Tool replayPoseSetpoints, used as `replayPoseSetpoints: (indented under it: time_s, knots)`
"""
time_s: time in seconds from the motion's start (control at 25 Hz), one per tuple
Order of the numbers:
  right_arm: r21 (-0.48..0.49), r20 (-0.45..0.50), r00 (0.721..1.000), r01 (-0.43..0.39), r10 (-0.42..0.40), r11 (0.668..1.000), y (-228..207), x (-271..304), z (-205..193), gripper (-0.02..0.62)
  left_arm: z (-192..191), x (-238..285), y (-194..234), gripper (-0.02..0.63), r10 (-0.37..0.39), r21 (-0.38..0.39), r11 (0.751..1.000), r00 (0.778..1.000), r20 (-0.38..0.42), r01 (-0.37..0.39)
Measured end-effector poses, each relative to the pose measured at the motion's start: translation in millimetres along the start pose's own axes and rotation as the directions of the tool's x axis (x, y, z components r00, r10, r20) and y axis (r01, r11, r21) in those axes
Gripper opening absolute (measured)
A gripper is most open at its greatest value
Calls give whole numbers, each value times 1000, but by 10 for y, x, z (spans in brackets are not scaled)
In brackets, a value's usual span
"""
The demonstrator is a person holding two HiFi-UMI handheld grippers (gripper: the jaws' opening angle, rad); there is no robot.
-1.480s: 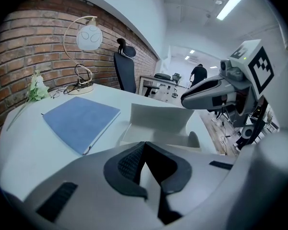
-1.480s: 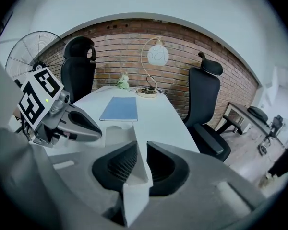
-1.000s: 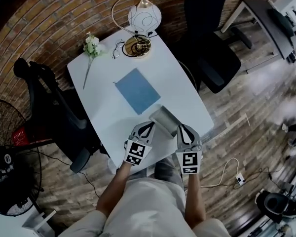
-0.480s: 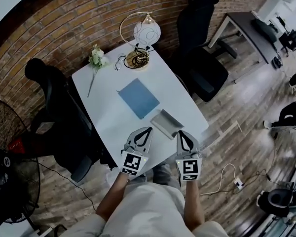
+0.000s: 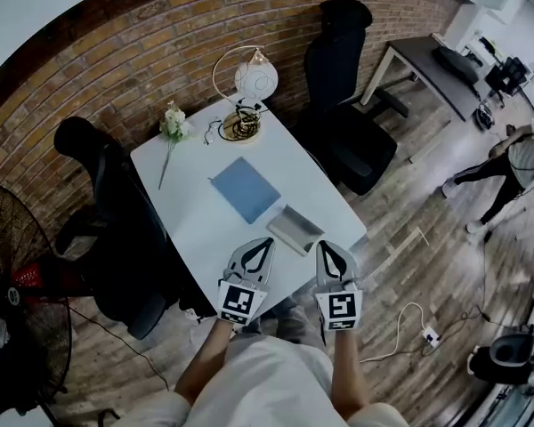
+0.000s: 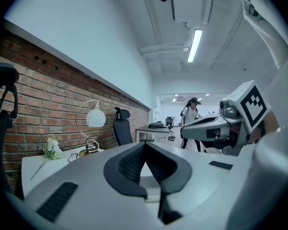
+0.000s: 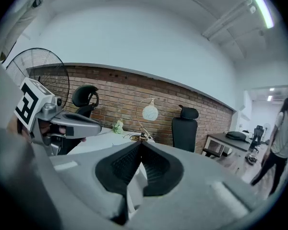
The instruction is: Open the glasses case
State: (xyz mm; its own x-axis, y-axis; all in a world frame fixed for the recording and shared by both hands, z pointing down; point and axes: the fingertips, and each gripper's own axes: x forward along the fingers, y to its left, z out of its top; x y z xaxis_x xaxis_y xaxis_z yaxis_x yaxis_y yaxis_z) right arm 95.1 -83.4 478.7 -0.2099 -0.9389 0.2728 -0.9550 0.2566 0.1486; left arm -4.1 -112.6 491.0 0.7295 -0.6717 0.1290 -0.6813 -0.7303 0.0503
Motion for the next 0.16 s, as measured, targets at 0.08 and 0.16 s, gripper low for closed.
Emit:
replayPoseSetpoints:
  time_s: [0.08, 0.16]
  knots:
    - [1, 3, 1000, -8, 8, 1000, -49, 3, -13, 8, -10, 41, -40, 3, 4, -1, 1000, 1000, -1, -4]
    - [3, 5, 1000, -17, 17, 1000, -105, 17, -30, 6, -16, 98, -76, 3, 9, -2, 1000, 1000, -2, -9]
